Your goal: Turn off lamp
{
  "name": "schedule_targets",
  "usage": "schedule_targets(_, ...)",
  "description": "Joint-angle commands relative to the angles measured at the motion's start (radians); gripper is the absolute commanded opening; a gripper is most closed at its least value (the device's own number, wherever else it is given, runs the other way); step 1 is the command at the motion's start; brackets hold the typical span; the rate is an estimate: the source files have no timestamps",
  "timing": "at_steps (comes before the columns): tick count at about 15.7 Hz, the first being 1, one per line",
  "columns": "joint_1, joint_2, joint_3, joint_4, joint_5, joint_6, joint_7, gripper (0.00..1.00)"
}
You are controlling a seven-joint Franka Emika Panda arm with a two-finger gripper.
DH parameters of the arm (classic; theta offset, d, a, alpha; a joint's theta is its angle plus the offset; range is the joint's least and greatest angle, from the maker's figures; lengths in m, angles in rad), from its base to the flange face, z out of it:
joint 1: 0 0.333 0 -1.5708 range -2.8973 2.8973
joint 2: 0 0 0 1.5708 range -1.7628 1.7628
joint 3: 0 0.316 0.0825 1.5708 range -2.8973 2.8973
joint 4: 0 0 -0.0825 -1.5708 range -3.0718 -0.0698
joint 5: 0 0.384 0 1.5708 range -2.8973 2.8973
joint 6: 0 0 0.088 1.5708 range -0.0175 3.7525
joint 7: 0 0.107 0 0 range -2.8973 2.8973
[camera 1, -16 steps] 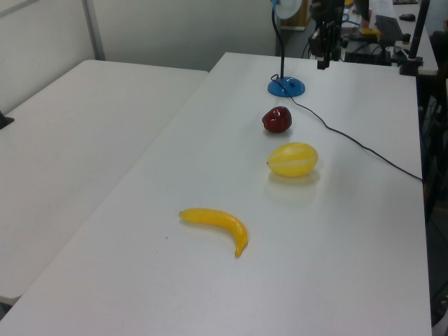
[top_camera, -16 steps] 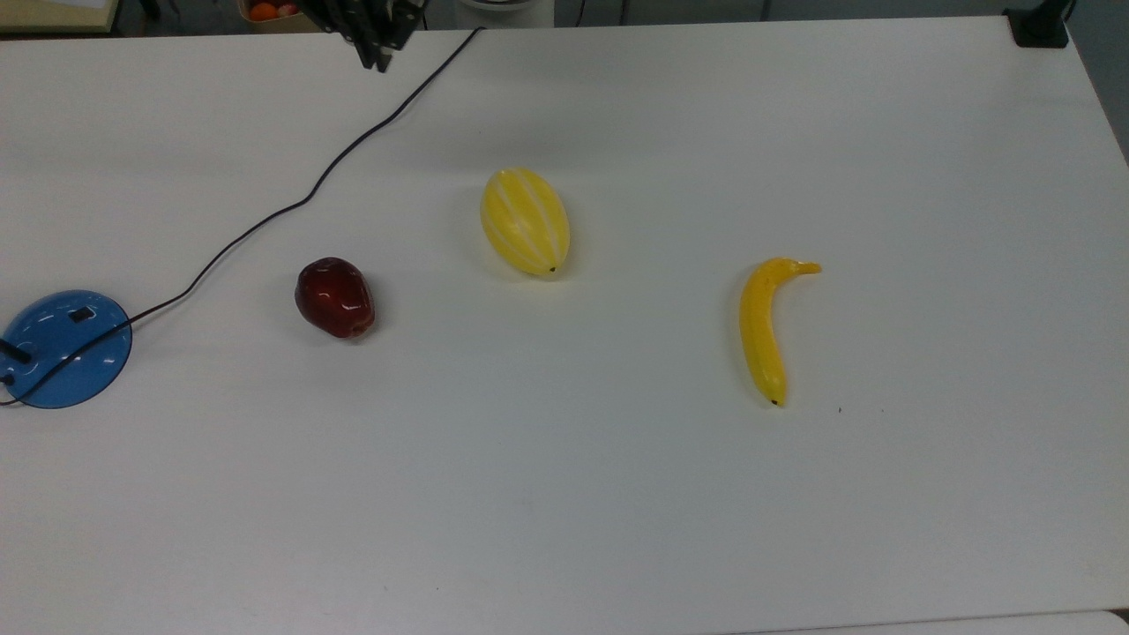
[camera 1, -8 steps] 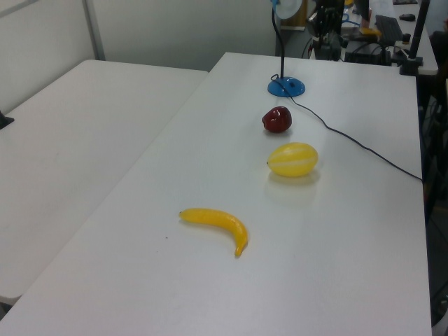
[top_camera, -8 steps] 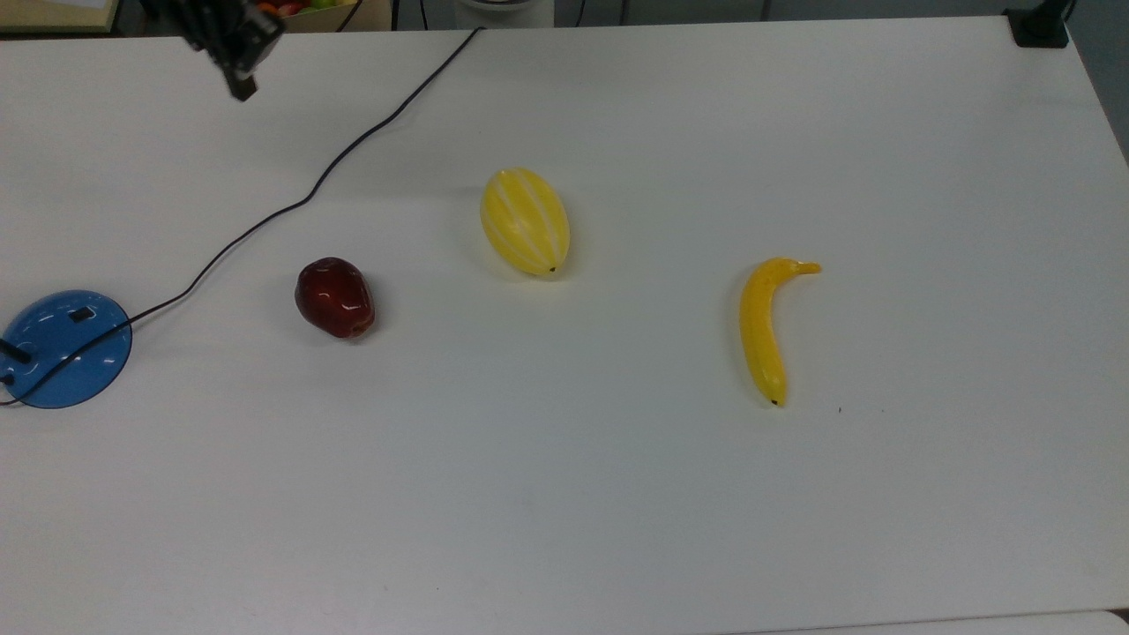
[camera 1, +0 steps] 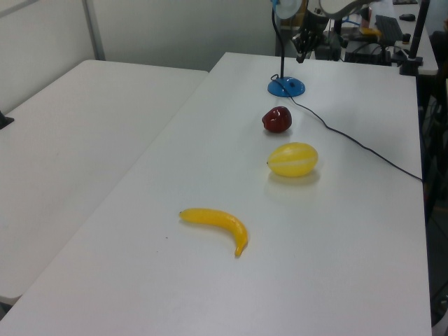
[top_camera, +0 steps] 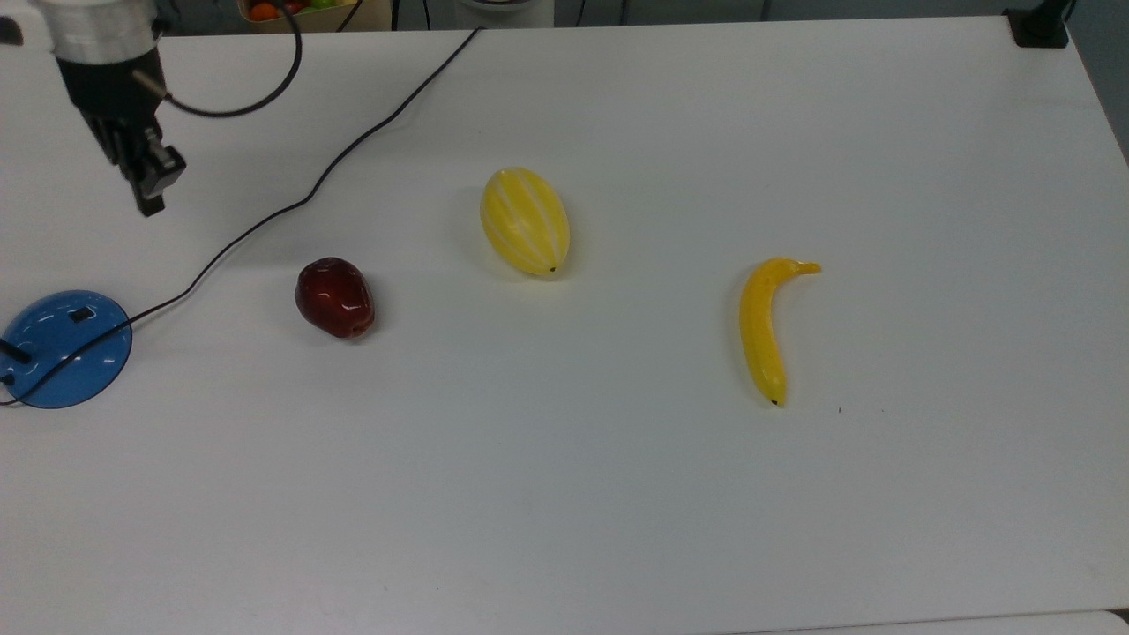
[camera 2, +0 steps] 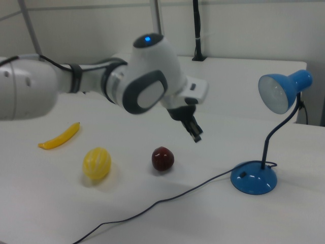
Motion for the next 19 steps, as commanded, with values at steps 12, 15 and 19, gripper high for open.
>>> schedule_targets(12, -0.056, 0.258, -0.071, 0.106, 0.010, 0.286, 0.022, 0.00)
schedule_targets(15, -0.063, 0.298, -0.071, 0.114, 0.007, 0.323, 0.016, 0.00)
schedule_targets(19, -0.068, 0.320, -0.071, 0.135, 0.007, 0.332, 0.016, 0.00)
